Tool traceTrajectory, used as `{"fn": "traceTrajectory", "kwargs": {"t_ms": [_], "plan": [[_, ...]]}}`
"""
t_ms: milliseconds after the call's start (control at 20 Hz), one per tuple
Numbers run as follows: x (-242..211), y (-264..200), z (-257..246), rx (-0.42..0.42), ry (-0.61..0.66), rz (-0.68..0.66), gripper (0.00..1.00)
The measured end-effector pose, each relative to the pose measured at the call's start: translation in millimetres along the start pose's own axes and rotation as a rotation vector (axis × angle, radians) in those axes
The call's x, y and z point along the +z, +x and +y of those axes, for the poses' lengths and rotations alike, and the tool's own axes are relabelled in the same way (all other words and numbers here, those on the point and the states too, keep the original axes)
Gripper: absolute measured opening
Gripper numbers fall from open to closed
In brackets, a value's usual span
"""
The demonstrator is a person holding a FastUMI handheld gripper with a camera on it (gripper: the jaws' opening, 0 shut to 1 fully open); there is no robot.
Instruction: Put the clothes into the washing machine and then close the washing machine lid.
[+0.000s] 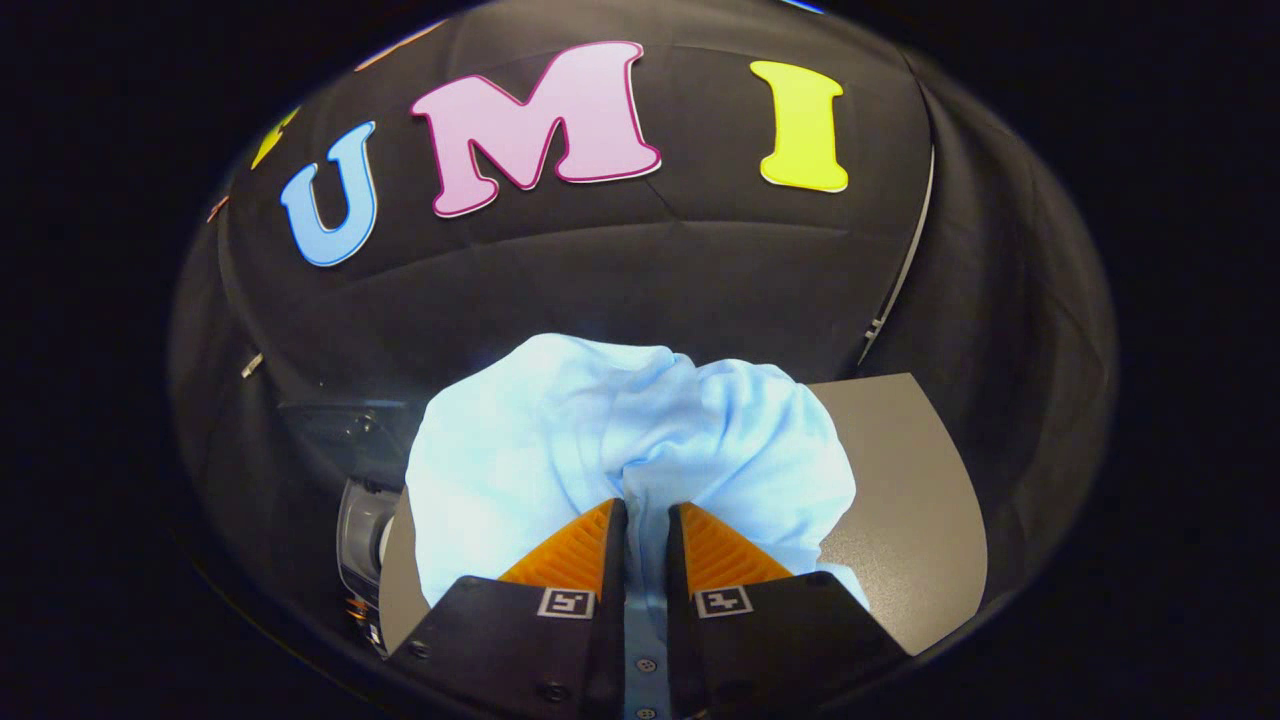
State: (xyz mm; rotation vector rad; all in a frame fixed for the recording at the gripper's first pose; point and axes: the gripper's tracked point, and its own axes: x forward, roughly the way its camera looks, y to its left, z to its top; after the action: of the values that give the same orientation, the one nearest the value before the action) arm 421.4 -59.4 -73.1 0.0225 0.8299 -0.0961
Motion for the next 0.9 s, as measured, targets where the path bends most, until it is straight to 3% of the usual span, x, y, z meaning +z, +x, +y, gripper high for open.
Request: {"fn": "traceTrajectory", "kwargs": {"t_ms": [50,100,250,500,900], "plan": [[2.2,-3.3,-0.4,-0.002,-0.007,-0.016,0.22],[-0.9,-2.9,0.5,-0.008,-0.027,-0.022,0.06],[5.0,-17.7,3.8,-0.006,-0.030,-0.061,0.05],[42.9,-90.5,37.5,0.069,-0.026,-0.205,0.05],[83.2,-196.2,143.5,0.238,-0.060,-0.417,0.05]]}}
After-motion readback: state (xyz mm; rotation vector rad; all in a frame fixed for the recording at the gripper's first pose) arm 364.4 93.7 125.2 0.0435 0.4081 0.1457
